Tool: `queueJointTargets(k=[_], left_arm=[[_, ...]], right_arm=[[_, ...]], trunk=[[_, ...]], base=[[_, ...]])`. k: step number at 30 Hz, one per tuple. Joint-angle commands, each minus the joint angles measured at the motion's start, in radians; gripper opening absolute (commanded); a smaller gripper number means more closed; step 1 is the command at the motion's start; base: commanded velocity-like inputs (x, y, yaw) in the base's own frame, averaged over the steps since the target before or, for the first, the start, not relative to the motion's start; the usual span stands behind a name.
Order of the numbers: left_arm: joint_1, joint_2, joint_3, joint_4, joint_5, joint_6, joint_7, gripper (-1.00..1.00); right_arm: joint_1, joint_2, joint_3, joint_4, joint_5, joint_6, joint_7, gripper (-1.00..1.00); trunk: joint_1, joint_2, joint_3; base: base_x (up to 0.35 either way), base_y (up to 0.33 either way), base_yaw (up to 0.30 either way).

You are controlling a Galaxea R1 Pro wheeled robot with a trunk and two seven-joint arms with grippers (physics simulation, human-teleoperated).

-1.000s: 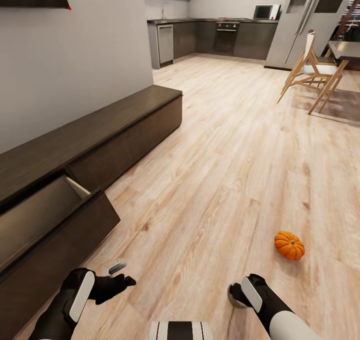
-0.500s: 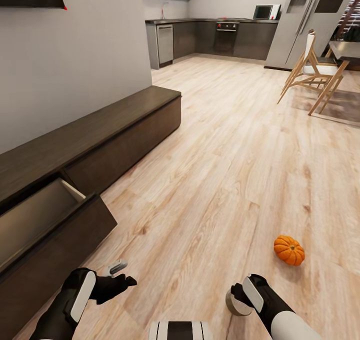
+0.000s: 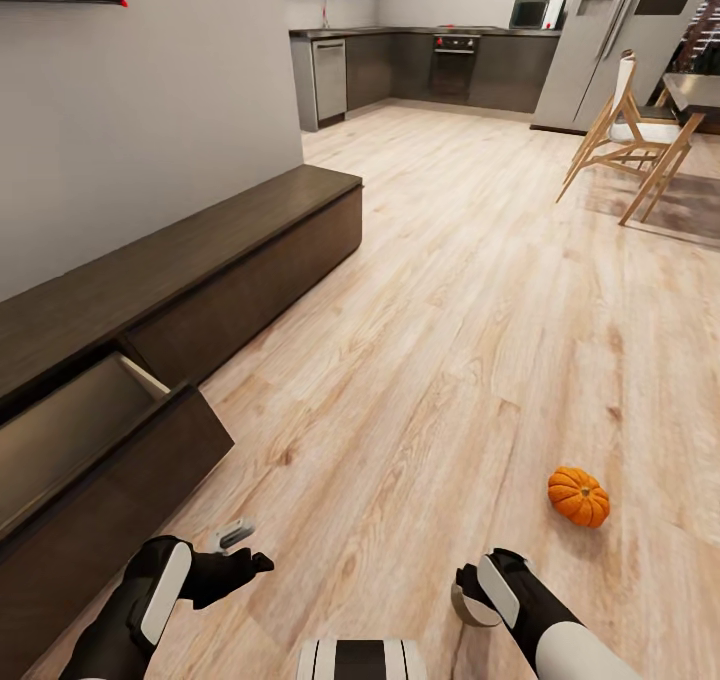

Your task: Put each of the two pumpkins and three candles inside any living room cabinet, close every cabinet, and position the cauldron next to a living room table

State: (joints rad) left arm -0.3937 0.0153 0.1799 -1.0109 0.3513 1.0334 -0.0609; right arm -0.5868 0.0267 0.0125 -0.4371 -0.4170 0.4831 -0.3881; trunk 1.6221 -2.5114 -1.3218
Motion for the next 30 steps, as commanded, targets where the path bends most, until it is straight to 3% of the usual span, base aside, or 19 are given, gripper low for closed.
queueJointTargets(k=[1, 8, 13, 17, 24, 30], left_arm=[[0.0, 0.0, 0.0, 0.0, 0.0, 0.0, 0.0, 1.0], [0.0, 0.0, 0.0, 0.0, 0.0, 0.0, 0.0, 1.0], [0.0, 0.0, 0.001, 0.0, 0.0, 0.0, 0.0, 1.0], [0.0, 0.004, 0.004, -0.001, 0.002, 0.003, -0.008, 1.0], [0.001, 0.029, 0.003, -0.002, 0.065, 0.008, -0.195, 1.0], [0.001, 0.046, 0.004, -0.002, 0.073, 0.008, -0.255, 1.0]], right_arm=[[0.0, -0.001, 0.002, 0.0, 0.0, -0.001, 0.0, 1.0], [-0.001, -0.002, 0.006, -0.001, 0.002, -0.02, 0.014, 1.0], [-0.001, -0.008, 0.006, -0.001, 0.003, -0.022, 0.025, 1.0], [-0.001, -0.009, 0.006, -0.004, 0.003, -0.025, 0.027, 1.0], [-0.001, -0.013, 0.006, -0.007, 0.002, -0.043, 0.045, 1.0], [-0.001, -0.016, 0.006, -0.007, 0.003, -0.044, 0.086, 1.0]], trunk=[[0.0, 0.0, 0.0], [0.0, 0.0, 0.0], [0.002, -0.001, -0.019], [0.002, -0.001, -0.019], [0.002, -0.001, -0.019], [0.004, -0.002, -0.035]], base=[[0.0, 0.0, 0.0], [0.0, 0.0, 0.0], [0.0, 0.0, 0.0], [0.0, 0.0, 0.0], [0.0, 0.0, 0.0], [0.0, 0.0, 0.0]])
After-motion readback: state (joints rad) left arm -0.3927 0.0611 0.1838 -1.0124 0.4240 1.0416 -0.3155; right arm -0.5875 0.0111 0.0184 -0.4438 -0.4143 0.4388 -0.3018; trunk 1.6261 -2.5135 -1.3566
